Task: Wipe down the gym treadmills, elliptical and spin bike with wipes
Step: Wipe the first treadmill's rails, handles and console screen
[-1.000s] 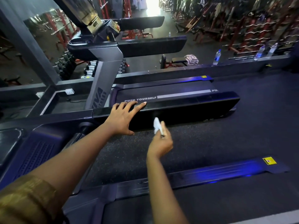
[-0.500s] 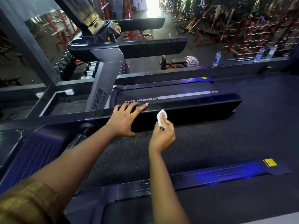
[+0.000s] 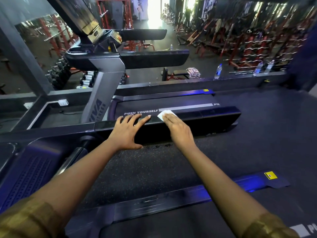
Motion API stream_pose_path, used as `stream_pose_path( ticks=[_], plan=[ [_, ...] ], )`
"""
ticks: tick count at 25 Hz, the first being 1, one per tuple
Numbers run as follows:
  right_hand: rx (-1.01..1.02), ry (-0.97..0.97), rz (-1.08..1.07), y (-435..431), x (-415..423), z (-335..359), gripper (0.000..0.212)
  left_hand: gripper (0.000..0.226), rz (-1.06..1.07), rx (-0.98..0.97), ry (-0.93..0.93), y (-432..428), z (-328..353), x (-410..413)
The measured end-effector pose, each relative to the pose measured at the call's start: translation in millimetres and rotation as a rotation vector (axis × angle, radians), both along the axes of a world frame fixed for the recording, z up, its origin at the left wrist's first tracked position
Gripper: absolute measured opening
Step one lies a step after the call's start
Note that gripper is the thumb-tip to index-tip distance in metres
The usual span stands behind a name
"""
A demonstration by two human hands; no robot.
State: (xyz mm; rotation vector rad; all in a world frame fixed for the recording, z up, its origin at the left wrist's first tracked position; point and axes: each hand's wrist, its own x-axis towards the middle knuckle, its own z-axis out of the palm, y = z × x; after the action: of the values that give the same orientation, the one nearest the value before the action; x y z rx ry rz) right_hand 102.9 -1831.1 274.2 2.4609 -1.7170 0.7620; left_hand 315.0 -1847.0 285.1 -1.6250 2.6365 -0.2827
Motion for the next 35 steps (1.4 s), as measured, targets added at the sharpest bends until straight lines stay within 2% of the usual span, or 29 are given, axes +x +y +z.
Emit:
stream_pose_path(
  ticks=[5,7,10,13,16,19,23,30,35],
  plan=[
    [0.051,-0.115,-0.255,-2,-71,7,0.057,0.115,0.056,0.049,0.086,3,-3,-9],
    [0.041,-0.187,-0.292,-5,-66,12,0.055,0.115,0.063,0.027,0.163,4,-4,-7],
    [-0.013,-0.236,-0.039,-3,-1,23,0.046,0.116,0.132,-0.008,0.245,5,-3,7],
    [0.062,-0.145,0.193,3,63,25,0.039,0.115,0.18,-0.037,0.243,10,-8,24],
    [0.137,-0.049,0.243,5,81,13,0.044,0.112,0.136,-0.049,0.183,14,-13,30],
    [0.093,0.036,0.161,-1,55,9,0.05,0.109,0.125,-0.064,0.154,17,-14,28],
    [0.085,0.02,0.025,-5,-7,8,0.053,0.107,0.049,-0.061,0.161,19,-11,12],
    [0.075,0.055,-0.19,-8,-119,11,0.051,0.1,-0.103,0.003,0.081,-6,-1,-88],
    [0.081,-0.039,-0.377,-17,-176,15,0.053,0.098,-0.183,0.029,0.058,-19,0,-154]
  ],
)
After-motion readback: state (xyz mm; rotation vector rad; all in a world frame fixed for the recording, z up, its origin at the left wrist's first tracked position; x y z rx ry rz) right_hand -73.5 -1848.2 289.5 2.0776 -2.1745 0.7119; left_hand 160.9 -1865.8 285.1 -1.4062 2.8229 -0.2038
